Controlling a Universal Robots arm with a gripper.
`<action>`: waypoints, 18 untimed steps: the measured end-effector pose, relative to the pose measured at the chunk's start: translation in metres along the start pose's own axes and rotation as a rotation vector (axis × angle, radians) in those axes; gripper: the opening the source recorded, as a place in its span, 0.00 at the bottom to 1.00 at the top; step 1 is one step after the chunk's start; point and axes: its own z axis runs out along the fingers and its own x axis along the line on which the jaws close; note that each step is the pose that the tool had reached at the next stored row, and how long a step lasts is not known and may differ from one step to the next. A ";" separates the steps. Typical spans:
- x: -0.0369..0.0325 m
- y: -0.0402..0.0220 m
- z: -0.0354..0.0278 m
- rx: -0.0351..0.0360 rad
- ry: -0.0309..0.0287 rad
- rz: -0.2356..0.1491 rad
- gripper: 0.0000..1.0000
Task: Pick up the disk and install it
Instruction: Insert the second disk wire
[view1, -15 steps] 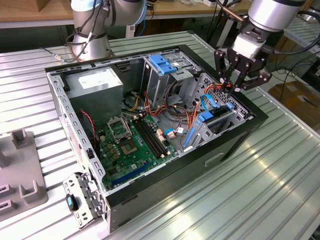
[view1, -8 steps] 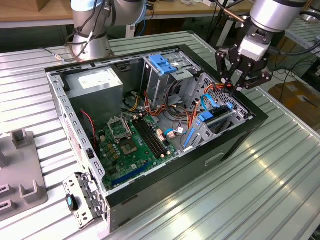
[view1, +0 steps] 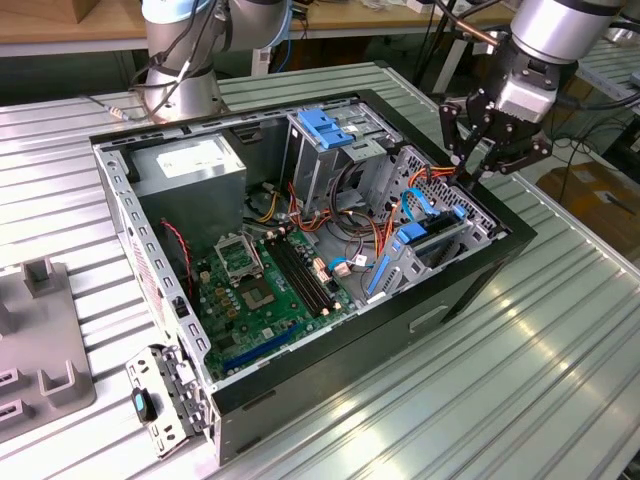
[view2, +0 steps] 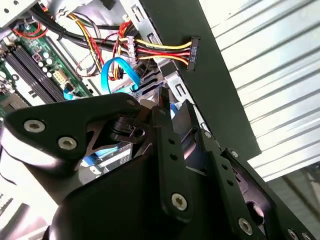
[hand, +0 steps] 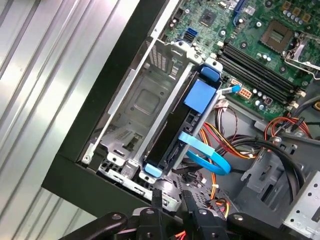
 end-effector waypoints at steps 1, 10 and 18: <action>0.0002 -0.0004 0.0001 0.0002 -0.0009 -0.012 0.30; 0.0064 -0.0103 0.0018 0.0018 -0.0075 -0.107 0.30; 0.0089 -0.0141 0.0031 0.0052 -0.0190 -0.275 0.30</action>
